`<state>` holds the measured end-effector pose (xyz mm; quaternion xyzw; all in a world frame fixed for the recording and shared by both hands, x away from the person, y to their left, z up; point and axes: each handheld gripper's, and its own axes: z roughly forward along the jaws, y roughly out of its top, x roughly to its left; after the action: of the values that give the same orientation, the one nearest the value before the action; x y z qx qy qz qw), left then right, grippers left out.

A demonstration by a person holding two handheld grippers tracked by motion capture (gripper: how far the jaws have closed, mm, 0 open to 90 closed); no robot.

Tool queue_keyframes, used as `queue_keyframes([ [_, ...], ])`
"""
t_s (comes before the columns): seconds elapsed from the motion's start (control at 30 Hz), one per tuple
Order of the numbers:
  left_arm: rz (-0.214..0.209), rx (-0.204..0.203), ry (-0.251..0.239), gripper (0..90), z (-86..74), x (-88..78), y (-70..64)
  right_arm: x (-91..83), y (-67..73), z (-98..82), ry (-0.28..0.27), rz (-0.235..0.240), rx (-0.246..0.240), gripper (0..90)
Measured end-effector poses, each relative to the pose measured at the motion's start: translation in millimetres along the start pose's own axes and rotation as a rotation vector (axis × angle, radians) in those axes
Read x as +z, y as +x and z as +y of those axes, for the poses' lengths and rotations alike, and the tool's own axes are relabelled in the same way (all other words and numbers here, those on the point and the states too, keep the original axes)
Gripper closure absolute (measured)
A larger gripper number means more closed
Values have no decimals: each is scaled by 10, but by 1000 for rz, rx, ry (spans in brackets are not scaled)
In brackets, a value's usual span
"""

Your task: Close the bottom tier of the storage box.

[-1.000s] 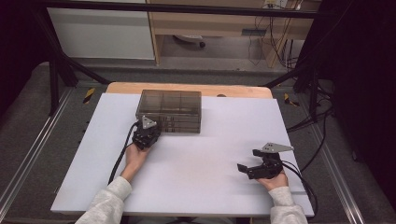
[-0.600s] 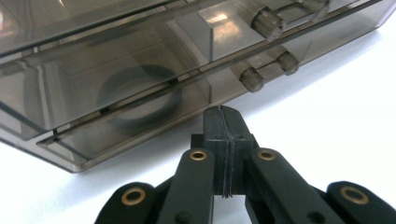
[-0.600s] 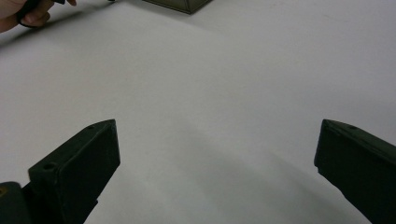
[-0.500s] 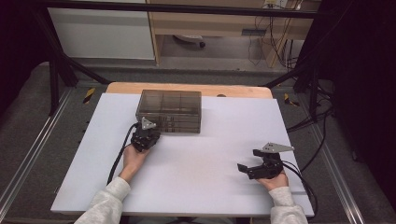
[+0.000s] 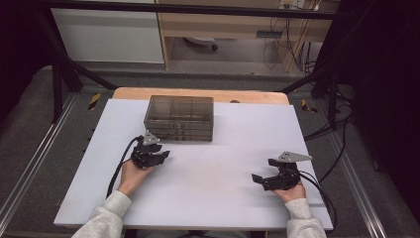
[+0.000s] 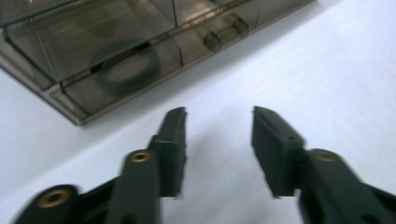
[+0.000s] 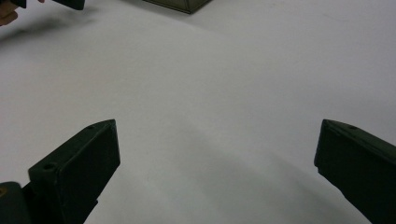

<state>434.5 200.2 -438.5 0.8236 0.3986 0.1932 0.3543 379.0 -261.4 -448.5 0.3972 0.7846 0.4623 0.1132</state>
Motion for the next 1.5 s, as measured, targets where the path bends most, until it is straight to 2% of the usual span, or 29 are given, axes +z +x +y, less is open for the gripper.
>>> queue_keyframes([
  [0.1,-5,0,-13,478,-51,-74,3,0,0,0,1,0,-1,8],
  [0.17,7,10,-25,440,-81,-121,1,0,-1,0,1,-1,-1,8],
  [0.33,6,10,-39,297,-143,-209,22,-1,2,-1,3,-1,1,8],
  [0.5,-15,6,-31,184,-221,-293,39,-4,3,0,2,1,1,8],
  [0.67,-30,-2,-21,122,-296,-387,64,-7,3,1,-3,1,-2,8],
  [0.97,-4,-12,-5,100,-470,-546,140,-9,4,0,3,0,-1,6],
  [1.17,-10,-20,-8,101,-556,-613,191,-4,5,-2,5,-1,-2,6],
  [1.5,-2,-23,-2,101,-660,-639,230,-4,9,-4,8,0,0,6],
])
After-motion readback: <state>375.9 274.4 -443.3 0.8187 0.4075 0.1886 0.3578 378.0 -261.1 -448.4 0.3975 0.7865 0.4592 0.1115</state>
